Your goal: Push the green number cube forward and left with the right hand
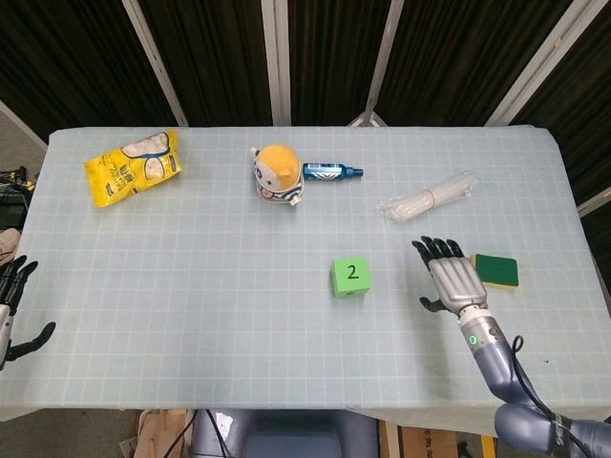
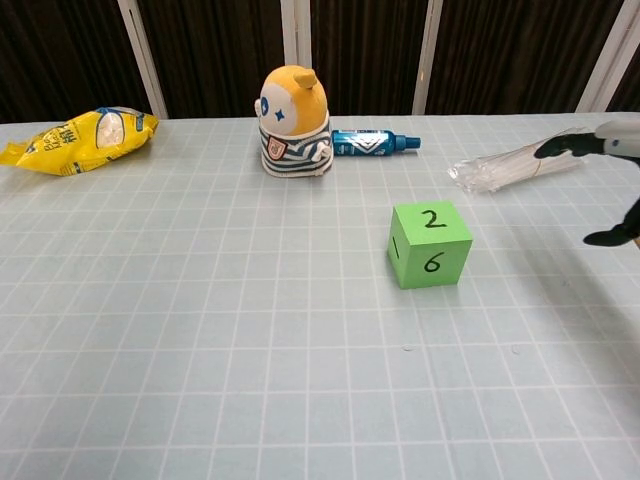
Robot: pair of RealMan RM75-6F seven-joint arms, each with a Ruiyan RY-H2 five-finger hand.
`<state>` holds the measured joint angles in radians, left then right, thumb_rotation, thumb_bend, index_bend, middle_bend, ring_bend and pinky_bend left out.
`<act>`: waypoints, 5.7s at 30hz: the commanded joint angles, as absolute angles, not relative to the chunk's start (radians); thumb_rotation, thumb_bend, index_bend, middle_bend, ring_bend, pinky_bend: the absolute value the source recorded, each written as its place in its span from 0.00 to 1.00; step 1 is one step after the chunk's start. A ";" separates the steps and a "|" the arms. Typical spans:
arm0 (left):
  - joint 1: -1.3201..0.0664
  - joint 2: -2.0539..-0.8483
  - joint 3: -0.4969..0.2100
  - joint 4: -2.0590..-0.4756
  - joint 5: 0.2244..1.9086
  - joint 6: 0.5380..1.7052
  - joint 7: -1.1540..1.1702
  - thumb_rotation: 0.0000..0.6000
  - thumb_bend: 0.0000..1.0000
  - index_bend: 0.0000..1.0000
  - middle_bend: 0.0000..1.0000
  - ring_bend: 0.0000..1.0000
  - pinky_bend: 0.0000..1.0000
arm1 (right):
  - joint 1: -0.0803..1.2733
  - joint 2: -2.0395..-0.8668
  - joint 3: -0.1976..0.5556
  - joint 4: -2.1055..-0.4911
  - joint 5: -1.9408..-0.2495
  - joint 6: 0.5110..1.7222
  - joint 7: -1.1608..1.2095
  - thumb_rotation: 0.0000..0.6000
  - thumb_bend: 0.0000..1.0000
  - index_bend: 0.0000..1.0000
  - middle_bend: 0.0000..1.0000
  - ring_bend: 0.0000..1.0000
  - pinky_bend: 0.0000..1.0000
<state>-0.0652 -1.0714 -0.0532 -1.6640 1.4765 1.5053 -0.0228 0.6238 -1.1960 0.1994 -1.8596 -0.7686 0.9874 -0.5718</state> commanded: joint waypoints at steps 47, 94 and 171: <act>-0.073 -1.067 -0.057 -1.668 1.459 1.486 -0.021 1.00 0.34 0.03 0.00 0.00 0.00 | 1.068 -1.353 0.149 -1.861 -0.182 1.076 -0.902 1.00 0.28 0.18 0.06 0.04 0.00; -0.071 -1.069 -0.057 -1.671 1.457 1.489 -0.010 1.00 0.34 0.03 0.00 0.00 0.00 | 1.062 -1.185 0.008 -2.110 -0.284 0.984 -0.773 1.00 0.28 0.20 0.06 0.04 0.00; -0.072 -1.062 -0.058 -1.668 1.455 1.484 -0.032 1.00 0.34 0.03 0.00 0.00 0.00 | 1.052 -1.187 0.141 -2.017 -0.590 0.452 -0.005 1.00 0.28 0.15 0.06 0.07 0.00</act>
